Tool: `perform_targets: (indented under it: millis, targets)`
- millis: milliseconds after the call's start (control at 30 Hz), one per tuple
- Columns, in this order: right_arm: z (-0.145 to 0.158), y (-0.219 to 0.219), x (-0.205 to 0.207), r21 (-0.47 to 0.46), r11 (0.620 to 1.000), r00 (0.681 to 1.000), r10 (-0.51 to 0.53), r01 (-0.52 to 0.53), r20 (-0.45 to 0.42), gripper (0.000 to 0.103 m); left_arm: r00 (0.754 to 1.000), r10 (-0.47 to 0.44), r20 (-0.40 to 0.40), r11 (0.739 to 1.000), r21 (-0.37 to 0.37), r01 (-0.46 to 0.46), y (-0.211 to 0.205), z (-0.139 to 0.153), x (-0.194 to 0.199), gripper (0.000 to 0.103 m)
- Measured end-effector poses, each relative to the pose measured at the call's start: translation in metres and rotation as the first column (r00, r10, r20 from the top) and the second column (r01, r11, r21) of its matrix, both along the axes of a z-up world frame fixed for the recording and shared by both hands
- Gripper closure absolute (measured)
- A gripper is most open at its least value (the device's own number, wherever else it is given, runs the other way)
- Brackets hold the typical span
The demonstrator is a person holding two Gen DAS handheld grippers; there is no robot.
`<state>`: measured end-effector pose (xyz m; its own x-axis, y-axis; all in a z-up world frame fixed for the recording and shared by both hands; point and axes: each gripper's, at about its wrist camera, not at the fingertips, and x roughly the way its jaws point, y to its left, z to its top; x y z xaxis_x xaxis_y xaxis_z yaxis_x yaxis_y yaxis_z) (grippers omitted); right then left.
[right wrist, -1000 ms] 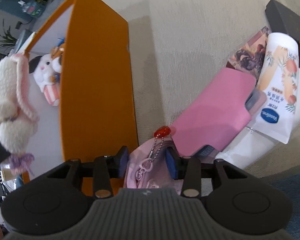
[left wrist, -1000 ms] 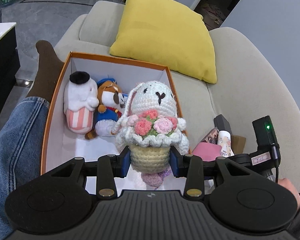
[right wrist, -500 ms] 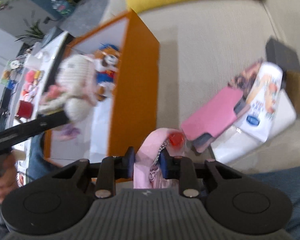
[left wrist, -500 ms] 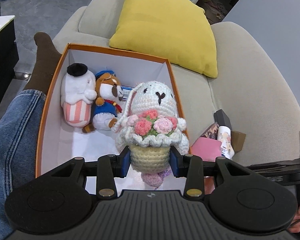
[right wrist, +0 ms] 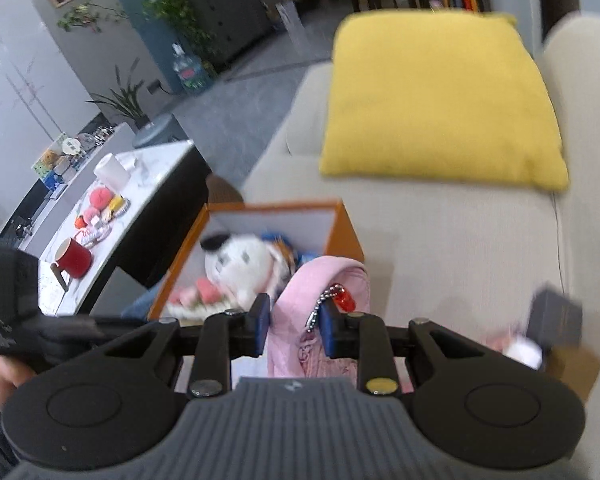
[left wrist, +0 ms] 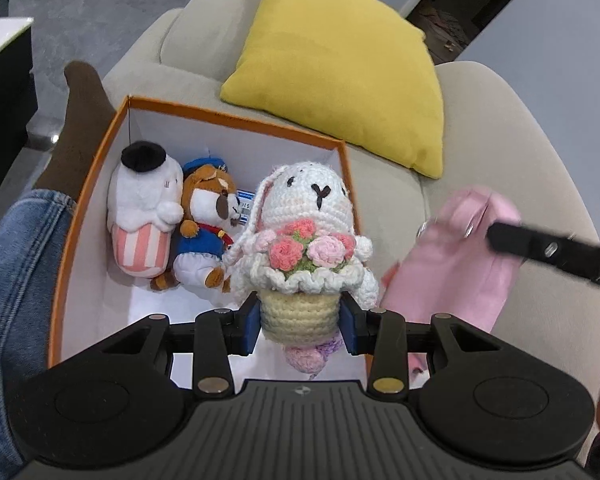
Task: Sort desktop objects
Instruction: 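Carry the bunny into the orange box with the left gripper while the right grasps the pink bag, then release the bunny in the box with the left gripper while the right lifts the pink bag toward the box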
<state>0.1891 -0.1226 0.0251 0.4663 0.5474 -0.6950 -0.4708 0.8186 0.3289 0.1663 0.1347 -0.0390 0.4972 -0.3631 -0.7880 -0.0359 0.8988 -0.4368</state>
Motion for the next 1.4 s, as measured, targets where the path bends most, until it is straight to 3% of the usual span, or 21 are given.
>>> perform_targets:
  millis: [233,500,700,933,1067,1167,1300,1400]
  targets:
    - [0.005,0.026,0.026,-0.035,0.999,0.997,0.029,-0.027,0.069,0.076,1.000,0.004,-0.026,1.000,-0.006,-0.004,-0.010,-0.037,0.029,0.058]
    - [-0.005,0.026,0.049,-0.038,0.999,0.998,0.034,-0.032,0.049,0.075,1.000,-0.017,0.010,0.995,0.101,0.016,-0.027,-0.065,0.068,0.058]
    - [-0.014,0.029,0.059,-0.042,0.998,0.998,0.050,-0.048,0.043,0.075,0.998,-0.042,-0.051,0.994,0.099,0.047,-0.032,-0.091,0.083,0.054]
    - [-0.006,0.033,0.055,-0.030,0.997,0.993,0.078,-0.075,0.089,0.075,0.997,-0.072,-0.014,0.993,0.089,0.073,-0.023,-0.073,0.069,0.039]
    - [0.005,0.042,0.041,-0.031,0.993,0.981,0.118,-0.114,0.151,0.075,0.996,-0.079,0.038,0.996,0.045,0.077,-0.006,-0.043,0.043,0.039]
    - [0.008,0.053,0.031,-0.009,0.986,0.970,0.164,-0.165,0.177,0.076,0.994,-0.047,0.101,0.998,0.056,0.042,0.014,-0.019,0.014,0.039]
    - [0.003,0.082,0.021,0.004,0.967,0.952,0.248,-0.253,0.176,0.076,0.992,0.036,0.119,0.995,0.088,-0.047,0.044,-0.001,-0.008,0.039]
    - [-0.018,0.115,0.014,-0.020,0.944,0.933,0.330,-0.330,0.145,0.076,0.988,0.104,0.111,0.986,0.116,-0.117,0.067,0.006,-0.019,0.039]
